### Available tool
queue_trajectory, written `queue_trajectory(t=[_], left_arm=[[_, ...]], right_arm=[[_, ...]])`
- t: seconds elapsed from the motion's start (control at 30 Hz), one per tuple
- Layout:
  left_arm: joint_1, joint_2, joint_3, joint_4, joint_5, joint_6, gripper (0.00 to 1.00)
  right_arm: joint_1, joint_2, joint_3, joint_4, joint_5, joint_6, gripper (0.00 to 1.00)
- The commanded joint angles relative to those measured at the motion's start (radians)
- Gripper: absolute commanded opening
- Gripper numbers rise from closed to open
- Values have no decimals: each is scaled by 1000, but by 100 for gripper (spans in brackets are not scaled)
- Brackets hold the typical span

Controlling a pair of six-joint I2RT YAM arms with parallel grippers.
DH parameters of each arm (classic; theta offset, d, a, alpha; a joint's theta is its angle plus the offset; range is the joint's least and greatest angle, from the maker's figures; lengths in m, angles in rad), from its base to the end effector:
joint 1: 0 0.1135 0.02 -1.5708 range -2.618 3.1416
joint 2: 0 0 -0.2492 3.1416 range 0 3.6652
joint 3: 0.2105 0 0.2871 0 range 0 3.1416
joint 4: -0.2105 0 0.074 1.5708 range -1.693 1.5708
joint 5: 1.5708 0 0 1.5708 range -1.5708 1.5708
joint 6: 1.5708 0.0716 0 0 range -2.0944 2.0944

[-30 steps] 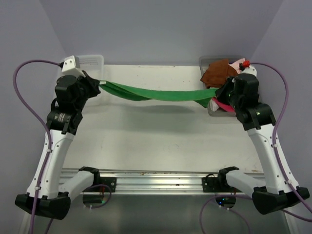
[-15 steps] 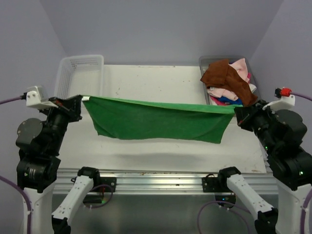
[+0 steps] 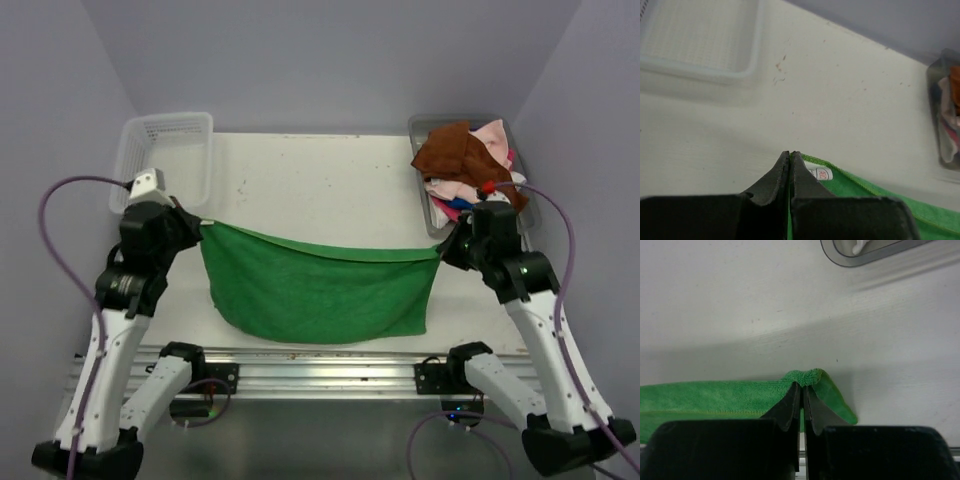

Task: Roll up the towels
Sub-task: Flatten the towel, then fold the towel

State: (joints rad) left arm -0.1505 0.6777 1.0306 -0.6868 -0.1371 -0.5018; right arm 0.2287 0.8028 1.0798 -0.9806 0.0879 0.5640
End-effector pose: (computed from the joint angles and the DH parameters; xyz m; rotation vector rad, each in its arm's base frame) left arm 0.2047 -0.0211 0.3756 -0.4259 1.8656 -0.3114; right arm 0.2073 0.0418 0.3332 0.4282 2.2508 0.3165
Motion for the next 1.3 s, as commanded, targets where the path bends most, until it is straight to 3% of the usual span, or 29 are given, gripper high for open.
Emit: queue_trajectory(t=[0.0, 0.17, 0.27, 0.43, 0.7, 0.9, 1.27], left_arm=[[8, 192, -69, 142, -76, -12, 0], [9, 526, 5, 274, -119, -12, 0], [14, 681, 60, 297, -130, -11, 0], [60, 810, 75, 338, -82, -20, 0], [140, 809, 60, 352, -21, -9, 0], [150, 793, 43, 308, 1, 6, 0], [150, 568, -147, 173, -45, -66, 0]], right_arm=[[-3, 178, -52, 282, 58, -39, 0], [-3, 574, 11, 445, 105, -67, 0], [-2, 724, 63, 485, 118, -67, 0], [-3, 828, 124, 504, 108, -62, 0], [-8, 831, 135, 491, 107, -64, 0], [-11, 748, 54, 471, 89, -58, 0], [-11, 561, -165, 459, 16, 2, 0]])
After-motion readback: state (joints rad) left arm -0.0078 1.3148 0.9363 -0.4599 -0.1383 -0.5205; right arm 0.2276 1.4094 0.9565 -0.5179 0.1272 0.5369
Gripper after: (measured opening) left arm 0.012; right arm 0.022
